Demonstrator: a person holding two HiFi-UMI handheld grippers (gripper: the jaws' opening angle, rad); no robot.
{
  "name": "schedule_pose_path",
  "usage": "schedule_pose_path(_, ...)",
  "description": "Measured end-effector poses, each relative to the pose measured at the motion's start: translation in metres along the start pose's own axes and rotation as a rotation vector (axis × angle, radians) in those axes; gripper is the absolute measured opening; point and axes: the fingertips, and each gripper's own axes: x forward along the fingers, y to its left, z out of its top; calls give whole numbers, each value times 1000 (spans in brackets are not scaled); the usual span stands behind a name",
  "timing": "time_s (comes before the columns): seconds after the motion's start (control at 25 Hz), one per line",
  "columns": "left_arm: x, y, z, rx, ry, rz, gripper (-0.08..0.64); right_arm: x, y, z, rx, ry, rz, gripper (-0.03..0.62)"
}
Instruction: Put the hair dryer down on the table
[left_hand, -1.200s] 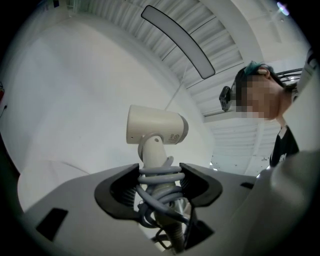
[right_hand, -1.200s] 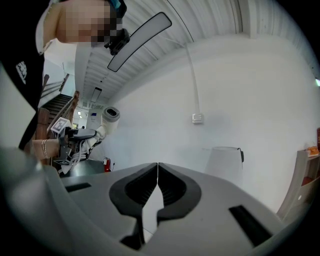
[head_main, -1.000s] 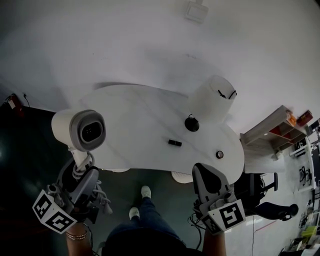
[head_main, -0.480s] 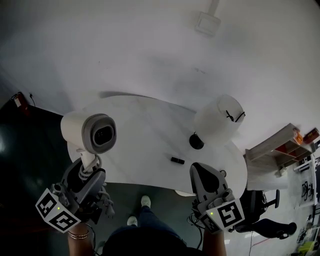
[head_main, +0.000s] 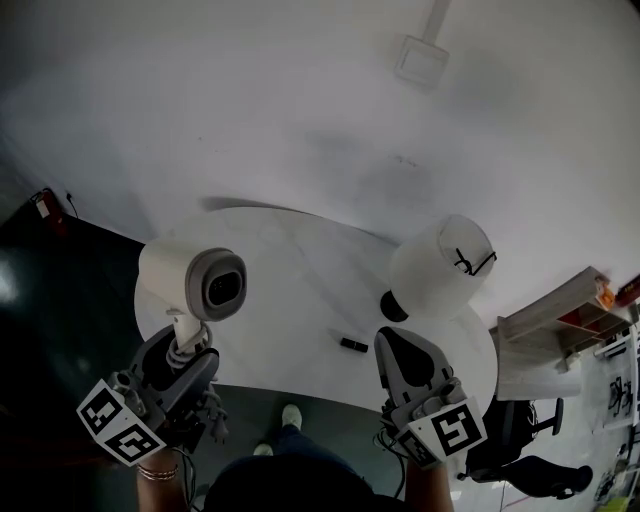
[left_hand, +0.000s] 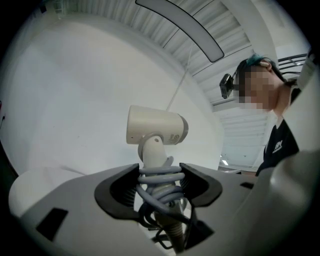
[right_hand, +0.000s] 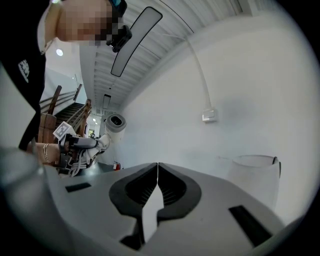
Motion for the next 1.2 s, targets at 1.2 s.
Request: schedule_pose_path(1.2,57,48,-87,74,252,100,265,12,-54,-43,50,68,33,18)
